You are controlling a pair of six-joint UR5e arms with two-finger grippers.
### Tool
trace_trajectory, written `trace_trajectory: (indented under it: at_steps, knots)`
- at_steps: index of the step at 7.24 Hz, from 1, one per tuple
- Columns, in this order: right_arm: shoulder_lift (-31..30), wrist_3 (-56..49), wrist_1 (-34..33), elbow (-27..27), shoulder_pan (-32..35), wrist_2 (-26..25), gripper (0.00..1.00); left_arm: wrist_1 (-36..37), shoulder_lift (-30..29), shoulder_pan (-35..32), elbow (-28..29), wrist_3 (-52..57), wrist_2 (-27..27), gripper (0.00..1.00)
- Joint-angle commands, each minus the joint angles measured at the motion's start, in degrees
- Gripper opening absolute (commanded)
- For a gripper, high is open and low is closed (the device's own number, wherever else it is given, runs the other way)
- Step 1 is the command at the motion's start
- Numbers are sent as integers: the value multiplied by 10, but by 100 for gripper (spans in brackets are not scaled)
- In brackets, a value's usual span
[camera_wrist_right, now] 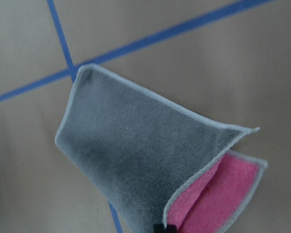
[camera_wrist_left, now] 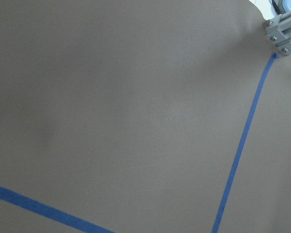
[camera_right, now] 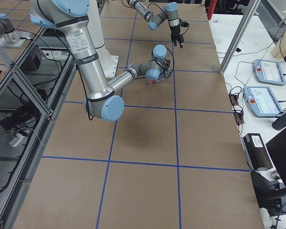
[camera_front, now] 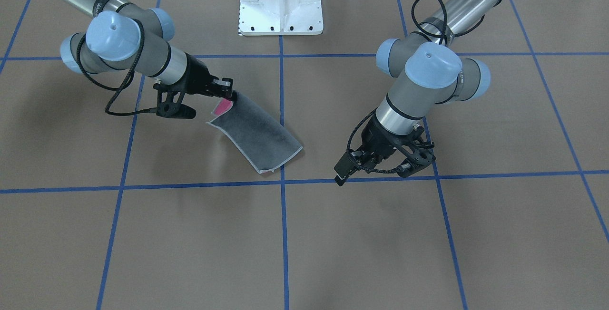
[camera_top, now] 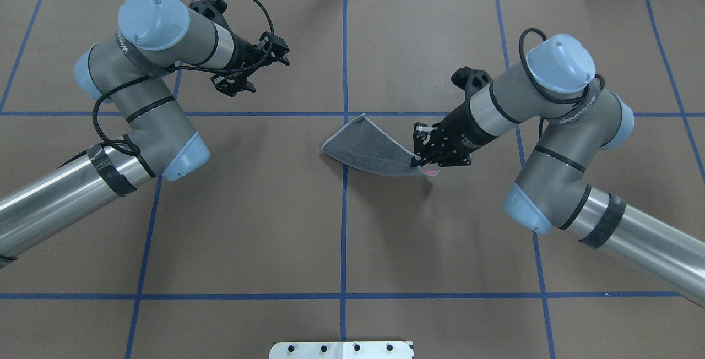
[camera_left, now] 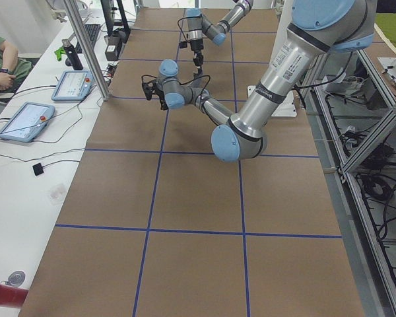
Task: Fold towel twice with both arms
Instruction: 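Grasp the towel end with the right gripper and drag it toward the robot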
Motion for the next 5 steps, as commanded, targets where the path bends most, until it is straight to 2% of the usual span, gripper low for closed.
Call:
trace_trajectory:
  at_steps: [1, 3, 4, 5]
  knots:
    - [16, 57, 1, 21, -61, -4, 0, 0, 3, -4, 1, 1, 0, 100]
    - [31, 63, -1, 16, -98, -19, 0, 0, 7, -8, 1, 8, 0, 100]
    - [34, 68, 0, 15, -102, -28, 99, 0, 7, -9, 1, 8, 0, 100]
    - [34, 66, 4, 18, -102, -48, 100, 0, 7, -9, 1, 8, 0, 100]
